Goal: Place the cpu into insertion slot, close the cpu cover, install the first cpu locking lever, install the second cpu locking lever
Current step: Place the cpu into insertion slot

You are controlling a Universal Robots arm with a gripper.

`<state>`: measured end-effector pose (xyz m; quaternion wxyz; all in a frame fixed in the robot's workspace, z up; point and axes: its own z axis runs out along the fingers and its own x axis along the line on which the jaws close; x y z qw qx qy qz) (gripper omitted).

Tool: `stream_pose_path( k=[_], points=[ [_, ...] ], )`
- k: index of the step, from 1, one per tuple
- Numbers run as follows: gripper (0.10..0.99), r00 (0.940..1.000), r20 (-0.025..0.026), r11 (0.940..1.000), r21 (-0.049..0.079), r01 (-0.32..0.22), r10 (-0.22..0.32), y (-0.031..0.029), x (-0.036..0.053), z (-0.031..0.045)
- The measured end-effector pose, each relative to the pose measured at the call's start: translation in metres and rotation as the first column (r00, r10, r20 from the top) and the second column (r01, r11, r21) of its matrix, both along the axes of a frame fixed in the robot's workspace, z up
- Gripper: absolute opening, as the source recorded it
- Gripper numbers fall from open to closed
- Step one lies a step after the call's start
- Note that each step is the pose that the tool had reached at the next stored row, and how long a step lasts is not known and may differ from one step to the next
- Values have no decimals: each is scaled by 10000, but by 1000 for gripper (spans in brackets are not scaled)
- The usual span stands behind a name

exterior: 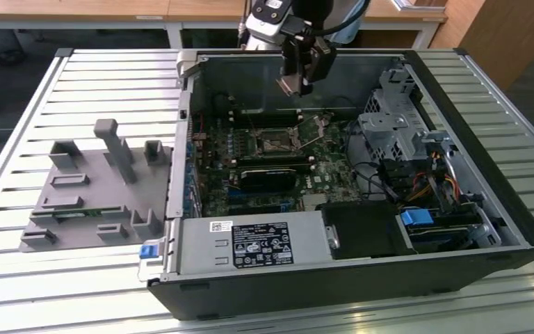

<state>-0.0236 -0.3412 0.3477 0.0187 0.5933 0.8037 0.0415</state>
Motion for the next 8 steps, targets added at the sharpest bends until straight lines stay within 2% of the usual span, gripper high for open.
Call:
stream_pose_path(
  k=[4, 8],
  points=[
    [537, 9974, -3, 9974, -1, 725, -725, 0, 0, -32],
    [537, 9899, -5, 9899, -2, 1416, -1416, 0, 0, -63]
  ],
)
